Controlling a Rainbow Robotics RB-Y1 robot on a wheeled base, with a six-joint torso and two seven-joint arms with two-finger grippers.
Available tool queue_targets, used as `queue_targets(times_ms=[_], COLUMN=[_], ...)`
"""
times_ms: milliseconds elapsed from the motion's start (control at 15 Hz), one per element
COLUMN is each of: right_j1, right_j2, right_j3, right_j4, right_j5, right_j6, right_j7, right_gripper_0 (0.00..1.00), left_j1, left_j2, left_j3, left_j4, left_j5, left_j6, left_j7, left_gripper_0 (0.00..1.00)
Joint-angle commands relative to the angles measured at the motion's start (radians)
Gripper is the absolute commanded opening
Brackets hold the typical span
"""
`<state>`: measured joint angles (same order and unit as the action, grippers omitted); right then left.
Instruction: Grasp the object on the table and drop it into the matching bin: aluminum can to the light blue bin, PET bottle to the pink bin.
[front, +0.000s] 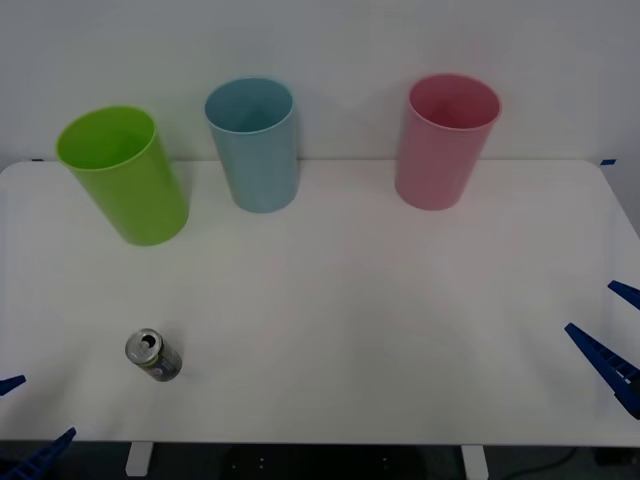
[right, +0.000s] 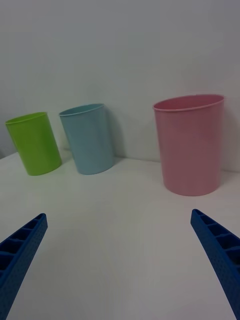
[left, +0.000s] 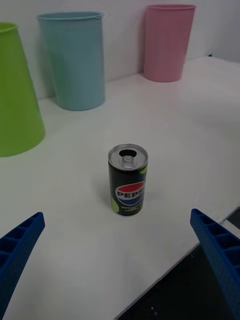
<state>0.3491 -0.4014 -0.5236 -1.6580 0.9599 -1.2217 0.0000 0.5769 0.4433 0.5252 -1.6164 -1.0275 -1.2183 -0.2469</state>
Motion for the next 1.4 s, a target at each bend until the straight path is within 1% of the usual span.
queue_targets(times_ms=[67, 267, 467, 600, 933, 1000, 1200, 1400], right_j1=[0.0, 0.0, 0.0, 0.0, 0.0, 0.0, 0.0, 0.0], right_j2=[0.0, 0.0, 0.0, 0.0, 0.0, 0.0, 0.0, 0.0], right_j3=[0.0, 0.0, 0.0, 0.0, 0.0, 0.0, 0.0, 0.0], right_j4=[0.0, 0.0, 0.0, 0.0, 0.0, 0.0, 0.0, 0.0], right_j5=[0.0, 0.0, 0.0, 0.0, 0.0, 0.0, 0.0, 0.0], right_j6=[0.0, 0.0, 0.0, 0.0, 0.0, 0.0, 0.0, 0.0], right_j7=[0.0, 0.0, 0.0, 0.0, 0.0, 0.0, 0.0, 0.0], right_gripper_0=[1.0, 1.0, 1.0, 1.0, 1.0, 1.0, 1.0, 1.0], left_j1=[-0.034, -0.083, -0.106, -0.111, -0.134, -0.14, -0.154, -0.215], left_j2=[0.0, 0.0, -0.005, -0.026, -0.124, -0.135, -0.155, -0.153], left_j3=[-0.025, -0.054, -0.086, -0.106, -0.113, -0.114, -0.14, -0.159], left_j4=[0.053, 0.124, 0.159, 0.159, 0.161, 0.164, 0.178, 0.259], left_j5=[0.001, 0.003, 0.003, 0.001, -0.071, -0.08, -0.086, -0.08], left_j6=[0.002, 0.003, 0.026, 0.056, 0.08, 0.086, 0.122, 0.123], left_j7=[-0.002, -0.014, -0.043, -0.058, -0.074, -0.074, -0.08, -0.1], left_gripper_0=[1.0, 1.0, 1.0, 1.0, 1.0, 1.0, 1.0, 1.0])
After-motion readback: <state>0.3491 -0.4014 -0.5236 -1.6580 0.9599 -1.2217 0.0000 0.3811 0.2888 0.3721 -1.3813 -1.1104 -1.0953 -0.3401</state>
